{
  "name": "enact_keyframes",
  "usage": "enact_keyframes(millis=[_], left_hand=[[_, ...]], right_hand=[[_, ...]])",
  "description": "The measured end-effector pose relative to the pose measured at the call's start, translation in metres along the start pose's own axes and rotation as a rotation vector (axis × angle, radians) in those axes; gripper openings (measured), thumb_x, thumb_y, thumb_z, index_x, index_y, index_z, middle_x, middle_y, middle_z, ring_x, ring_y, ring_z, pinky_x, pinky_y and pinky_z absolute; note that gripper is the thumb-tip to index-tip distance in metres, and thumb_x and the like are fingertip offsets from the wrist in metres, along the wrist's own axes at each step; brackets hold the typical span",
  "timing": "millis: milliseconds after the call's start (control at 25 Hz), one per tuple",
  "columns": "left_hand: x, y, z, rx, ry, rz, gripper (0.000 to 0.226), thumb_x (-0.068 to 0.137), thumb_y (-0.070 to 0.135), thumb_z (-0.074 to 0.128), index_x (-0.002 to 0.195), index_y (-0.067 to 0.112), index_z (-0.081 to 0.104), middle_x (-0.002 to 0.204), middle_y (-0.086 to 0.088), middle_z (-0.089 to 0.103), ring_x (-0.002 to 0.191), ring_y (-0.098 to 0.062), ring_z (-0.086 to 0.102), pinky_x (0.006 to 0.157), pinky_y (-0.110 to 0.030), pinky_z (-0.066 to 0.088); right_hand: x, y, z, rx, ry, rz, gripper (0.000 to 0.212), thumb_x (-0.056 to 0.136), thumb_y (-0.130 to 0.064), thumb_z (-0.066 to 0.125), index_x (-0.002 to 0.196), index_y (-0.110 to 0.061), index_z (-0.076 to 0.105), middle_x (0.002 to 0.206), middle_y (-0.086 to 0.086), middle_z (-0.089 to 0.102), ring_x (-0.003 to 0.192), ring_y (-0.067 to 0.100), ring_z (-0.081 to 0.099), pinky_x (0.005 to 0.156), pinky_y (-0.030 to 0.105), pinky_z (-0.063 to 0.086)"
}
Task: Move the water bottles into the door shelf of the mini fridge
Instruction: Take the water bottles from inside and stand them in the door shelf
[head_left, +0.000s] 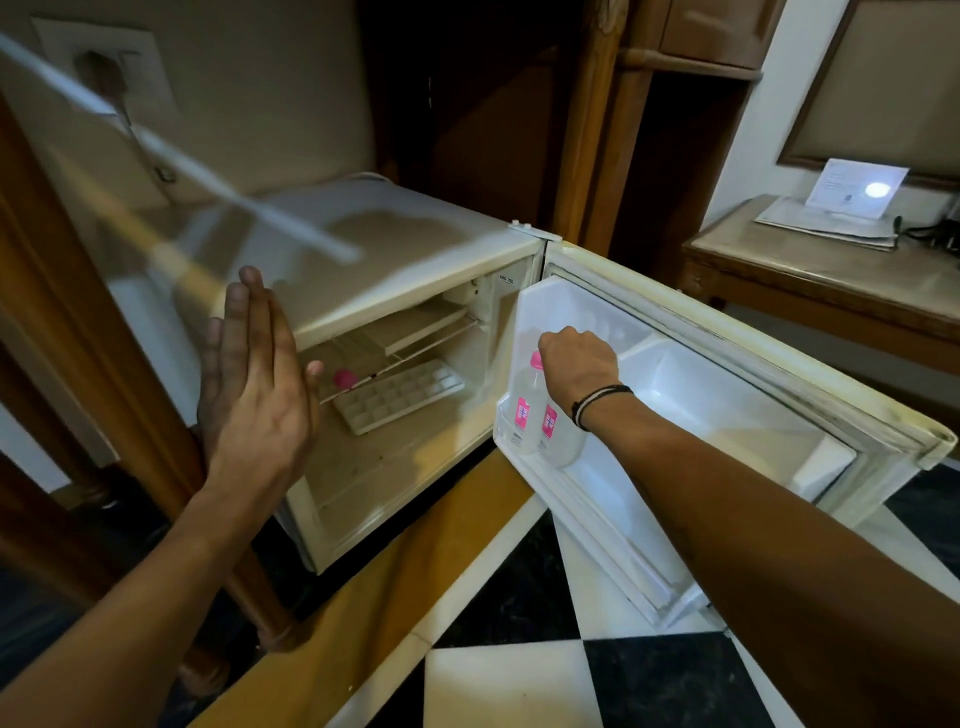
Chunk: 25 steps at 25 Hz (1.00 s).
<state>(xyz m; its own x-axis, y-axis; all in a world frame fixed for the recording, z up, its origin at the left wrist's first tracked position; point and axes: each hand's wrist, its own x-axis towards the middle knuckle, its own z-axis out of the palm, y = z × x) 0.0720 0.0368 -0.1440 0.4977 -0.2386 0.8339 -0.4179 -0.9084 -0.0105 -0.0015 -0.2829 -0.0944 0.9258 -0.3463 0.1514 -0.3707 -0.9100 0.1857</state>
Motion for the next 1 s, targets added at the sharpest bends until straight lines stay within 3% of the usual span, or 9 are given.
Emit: enact_keyframes(millis=[240, 360, 440, 560, 680, 720, 840, 960, 1000], left_hand=[[-0.002, 0.001, 0.003, -0.035, 0.052, -0.002, 0.07, 0.115, 0.031, 0.042, 0.173, -0.002, 0.019, 0.182, -0.021, 0.017, 0.171, -0.018, -0.008, 0.138, -0.033, -0.005], [-0.001, 0.0, 0.002, -0.057, 0.067, -0.02, 0.055, 0.115, 0.022, 0.046, 0.164, -0.004, 0.042, 0.168, -0.026, 0.046, 0.161, -0.037, 0.035, 0.137, -0.048, 0.023], [0.008, -0.001, -0.001, -0.042, 0.02, -0.021, 0.045, 0.112, 0.013, 0.044, 0.152, -0.005, 0.055, 0.151, -0.025, 0.06, 0.141, -0.043, 0.055, 0.122, -0.055, 0.042], [0.018, -0.003, -0.006, -0.007, -0.049, -0.04, 0.042, 0.11, 0.009, 0.043, 0.148, -0.001, 0.057, 0.147, -0.022, 0.063, 0.135, -0.042, 0.056, 0.116, -0.054, 0.044], [0.016, 0.001, -0.001, -0.001, -0.028, -0.076, 0.047, 0.109, 0.016, 0.037, 0.149, 0.001, 0.058, 0.148, -0.02, 0.063, 0.138, -0.039, 0.053, 0.118, -0.053, 0.043], [0.014, 0.002, 0.001, -0.008, -0.004, -0.096, 0.048, 0.108, 0.017, 0.038, 0.148, 0.001, 0.059, 0.146, -0.02, 0.064, 0.137, -0.037, 0.052, 0.117, -0.052, 0.043], [0.012, 0.001, 0.015, -0.031, 0.087, -0.13, 0.04, 0.108, 0.012, 0.051, 0.143, 0.002, 0.066, 0.141, -0.018, 0.069, 0.132, -0.03, 0.048, 0.112, -0.047, 0.045], [0.012, -0.003, 0.025, -0.101, 0.16, -0.154, 0.038, 0.112, 0.016, 0.049, 0.137, -0.001, 0.071, 0.135, -0.019, 0.073, 0.128, -0.027, 0.05, 0.113, -0.038, 0.046], [0.013, -0.004, 0.025, -0.101, 0.154, -0.146, 0.037, 0.11, 0.014, 0.051, 0.135, -0.003, 0.072, 0.134, -0.021, 0.073, 0.128, -0.028, 0.052, 0.112, -0.043, 0.049]], right_hand=[[0.01, 0.006, 0.032, -0.039, -0.086, 0.003, 0.049, 0.093, -0.004, 0.06, 0.14, -0.02, 0.056, 0.124, 0.01, 0.064, 0.113, 0.031, 0.066, 0.088, 0.036, 0.054], [0.013, 0.012, 0.037, -0.067, -0.066, 0.016, 0.046, 0.095, -0.009, 0.059, 0.139, -0.023, 0.056, 0.118, 0.007, 0.065, 0.107, 0.029, 0.068, 0.079, 0.034, 0.053], [0.015, 0.013, 0.041, -0.086, -0.029, 0.001, 0.045, 0.097, -0.011, 0.058, 0.14, -0.026, 0.055, 0.111, 0.005, 0.067, 0.101, 0.027, 0.07, 0.069, 0.033, 0.046], [0.012, 0.013, 0.042, -0.137, -0.005, -0.006, 0.041, 0.096, -0.014, 0.058, 0.135, -0.025, 0.058, 0.108, 0.004, 0.068, 0.099, 0.028, 0.07, 0.069, 0.032, 0.049], [0.009, -0.001, 0.028, -0.157, 0.092, -0.068, 0.02, 0.093, -0.017, 0.06, 0.112, -0.018, 0.066, 0.101, 0.006, 0.069, 0.094, 0.032, 0.068, 0.071, 0.033, 0.052], [0.009, -0.01, 0.025, -0.094, 0.125, -0.115, 0.014, 0.095, -0.021, 0.058, 0.104, -0.016, 0.067, 0.098, 0.007, 0.068, 0.091, 0.033, 0.068, 0.066, 0.032, 0.046], [0.013, -0.052, 0.023, 0.269, 0.11, -0.219, 0.027, 0.098, -0.04, 0.053, 0.087, -0.017, 0.064, 0.084, 0.006, 0.066, 0.081, 0.03, 0.067, 0.063, 0.032, 0.041], [0.026, -0.103, 0.039, 0.616, 0.035, -0.303, 0.031, 0.092, -0.051, 0.063, 0.097, -0.022, 0.068, 0.09, 0.0, 0.072, 0.087, 0.025, 0.069, 0.074, 0.038, 0.057], [0.033, -0.121, 0.047, 0.684, 0.016, -0.309, 0.036, 0.09, -0.055, 0.065, 0.103, -0.022, 0.069, 0.093, 0.0, 0.073, 0.09, 0.024, 0.07, 0.078, 0.04, 0.059]])
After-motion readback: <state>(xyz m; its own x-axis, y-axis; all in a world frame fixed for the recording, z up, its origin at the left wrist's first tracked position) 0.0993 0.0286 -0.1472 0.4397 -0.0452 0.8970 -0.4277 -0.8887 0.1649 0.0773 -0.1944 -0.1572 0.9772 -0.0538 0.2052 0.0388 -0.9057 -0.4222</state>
